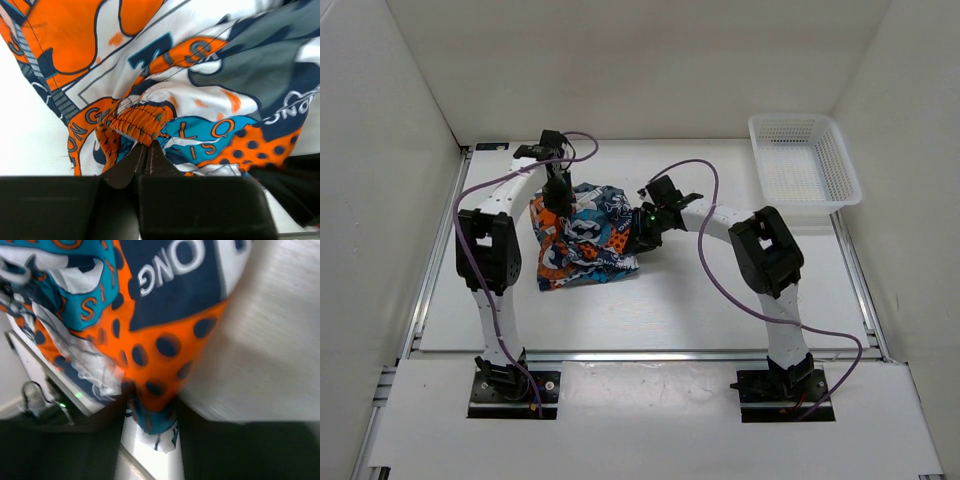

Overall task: Fold and stack the shorts
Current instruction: Fold the shorts

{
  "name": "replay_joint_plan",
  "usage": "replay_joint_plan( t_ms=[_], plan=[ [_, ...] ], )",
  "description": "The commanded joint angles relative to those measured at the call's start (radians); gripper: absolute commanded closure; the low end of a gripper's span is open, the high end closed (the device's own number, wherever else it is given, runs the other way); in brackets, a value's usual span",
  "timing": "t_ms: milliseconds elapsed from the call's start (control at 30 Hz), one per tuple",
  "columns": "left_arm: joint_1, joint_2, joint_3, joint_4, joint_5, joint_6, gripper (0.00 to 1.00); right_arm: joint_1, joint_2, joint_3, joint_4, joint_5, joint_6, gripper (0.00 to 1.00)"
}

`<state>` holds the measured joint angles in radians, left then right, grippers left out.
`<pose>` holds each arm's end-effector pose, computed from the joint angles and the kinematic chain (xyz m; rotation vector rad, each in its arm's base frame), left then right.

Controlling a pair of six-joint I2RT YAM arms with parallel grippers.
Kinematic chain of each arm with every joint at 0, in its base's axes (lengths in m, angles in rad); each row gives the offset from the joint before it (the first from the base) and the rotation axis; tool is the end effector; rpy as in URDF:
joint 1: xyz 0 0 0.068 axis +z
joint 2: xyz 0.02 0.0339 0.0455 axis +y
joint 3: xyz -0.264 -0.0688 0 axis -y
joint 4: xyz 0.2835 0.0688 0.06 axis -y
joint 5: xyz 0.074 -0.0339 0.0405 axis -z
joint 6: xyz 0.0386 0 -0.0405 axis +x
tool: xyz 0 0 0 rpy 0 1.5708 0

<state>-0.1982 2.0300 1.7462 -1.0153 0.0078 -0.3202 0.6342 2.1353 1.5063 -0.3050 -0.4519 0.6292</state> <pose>0.4472 -0.0901 0.2199 -0.1740 2.8736 -0.1117 0.3851 0.3042 0.1308 -0.2116 2.7033 1.0279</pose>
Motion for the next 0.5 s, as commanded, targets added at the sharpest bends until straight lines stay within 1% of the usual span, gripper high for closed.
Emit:
replay_joint_plan(
  t_ms=[0, 33, 100, 233, 300, 400, 433, 467],
  plan=[
    [0.000, -0.033, 0.076, -0.022, 0.024, -0.005, 0.90, 0.001, 0.003, 0.029, 0.072, -0.054, 0.029, 0.77],
    [0.000, -0.045, 0.076, -0.022, 0.024, -0.005, 0.90, 0.001, -0.008, 0.020, 0.072, -0.045, 0.029, 0.87],
    [0.000, -0.071, 0.099, -0.031, 0.034, -0.005, 0.90, 0.001, -0.058, 0.006, 0.060, 0.013, 0.017, 1.00],
    [0.000, -0.131, 0.099, -0.049, 0.067, -0.005, 0.90, 0.001, -0.172, -0.069, 0.023, 0.116, -0.006, 1.00],
    [0.000, -0.172, 0.099, -0.060, 0.096, -0.014, 0.90, 0.001, -0.234, -0.119, -0.023, 0.149, -0.034, 1.00],
    [0.000, -0.233, 0.062, -0.060, 0.145, -0.026, 0.90, 0.001, -0.319, -0.208, -0.074, 0.214, -0.065, 1.00],
    [0.000, -0.249, 0.027, -0.060, 0.185, -0.026, 0.90, 0.001, -0.345, -0.237, -0.088, 0.228, -0.077, 1.00],
    [0.000, -0.261, 0.007, -0.060, 0.195, -0.037, 0.90, 0.001, -0.391, -0.291, -0.098, 0.242, -0.091, 1.00]
  ],
)
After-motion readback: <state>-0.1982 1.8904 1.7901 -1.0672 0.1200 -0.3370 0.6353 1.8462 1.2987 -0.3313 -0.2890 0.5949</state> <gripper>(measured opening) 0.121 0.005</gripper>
